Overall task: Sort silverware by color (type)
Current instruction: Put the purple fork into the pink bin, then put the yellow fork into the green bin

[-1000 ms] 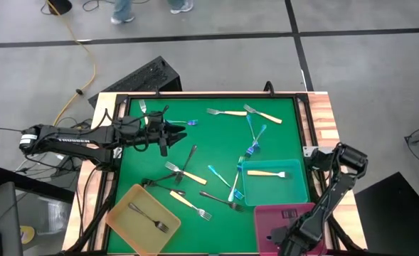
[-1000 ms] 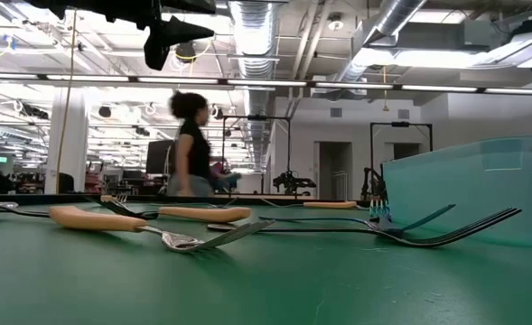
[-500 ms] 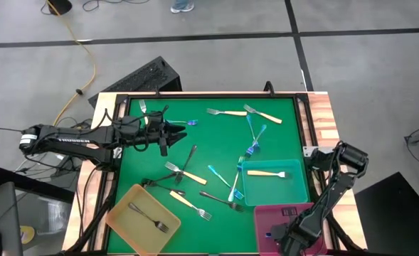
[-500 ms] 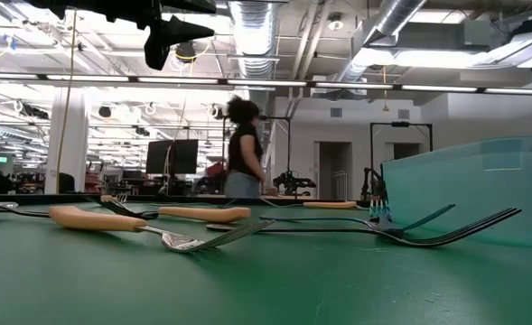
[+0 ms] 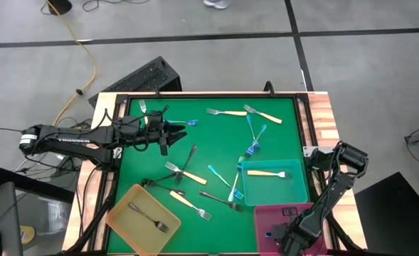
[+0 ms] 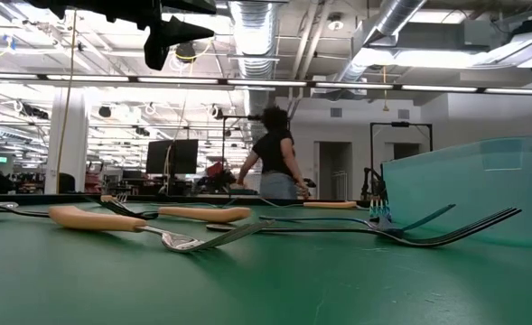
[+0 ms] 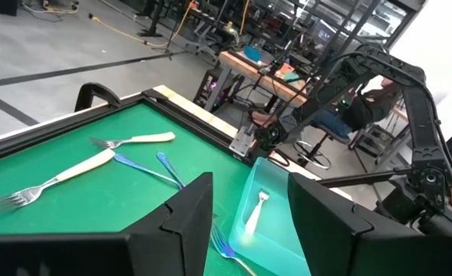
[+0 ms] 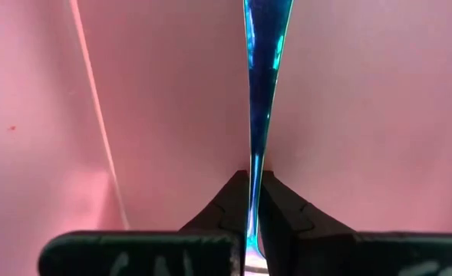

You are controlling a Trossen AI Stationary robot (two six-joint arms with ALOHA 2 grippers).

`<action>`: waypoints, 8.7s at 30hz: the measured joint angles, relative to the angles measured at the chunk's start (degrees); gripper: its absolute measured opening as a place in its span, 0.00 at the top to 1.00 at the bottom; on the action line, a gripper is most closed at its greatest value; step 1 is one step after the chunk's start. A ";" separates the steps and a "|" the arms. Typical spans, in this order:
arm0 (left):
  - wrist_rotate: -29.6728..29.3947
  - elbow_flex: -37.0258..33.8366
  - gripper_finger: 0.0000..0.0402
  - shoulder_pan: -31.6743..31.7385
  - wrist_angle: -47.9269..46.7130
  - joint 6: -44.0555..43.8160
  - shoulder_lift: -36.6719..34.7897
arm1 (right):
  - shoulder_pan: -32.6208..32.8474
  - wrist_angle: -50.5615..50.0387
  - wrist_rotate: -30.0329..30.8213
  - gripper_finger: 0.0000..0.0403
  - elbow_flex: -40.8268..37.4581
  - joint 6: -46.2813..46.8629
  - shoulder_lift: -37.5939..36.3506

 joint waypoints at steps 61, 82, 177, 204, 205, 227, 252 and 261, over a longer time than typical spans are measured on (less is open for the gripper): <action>0.09 0.00 0.62 -0.01 0.02 -0.88 -0.04 | -2.38 -4.68 0.35 0.48 -0.04 1.92 -9.27; 6.87 7.62 0.62 6.85 -19.23 -9.47 -0.04 | -17.23 -18.17 20.93 0.49 0.02 -2.89 -31.61; -2.05 4.37 0.63 47.19 -43.86 -18.89 33.44 | -28.97 -12.89 36.47 0.49 0.00 -7.61 -31.71; 1.62 4.15 0.91 46.03 -42.51 -14.22 17.37 | -28.97 -12.50 41.03 0.49 -0.02 -7.04 -31.71; 2.36 4.15 0.91 45.95 -42.16 -14.40 15.33 | -28.97 -11.91 41.44 0.49 -0.04 -7.05 -31.71; 13.68 4.28 0.91 21.09 3.24 -11.35 -3.41 | -58.41 38.09 13.84 0.55 -0.04 -44.54 -31.82; 17.42 4.33 0.91 6.08 34.88 -6.63 19.85 | -64.33 57.20 8.87 0.24 -0.02 -40.01 -31.69; 18.56 10.80 0.91 4.13 31.37 0.63 23.52 | -65.00 58.58 5.69 0.24 -0.03 -35.57 -27.94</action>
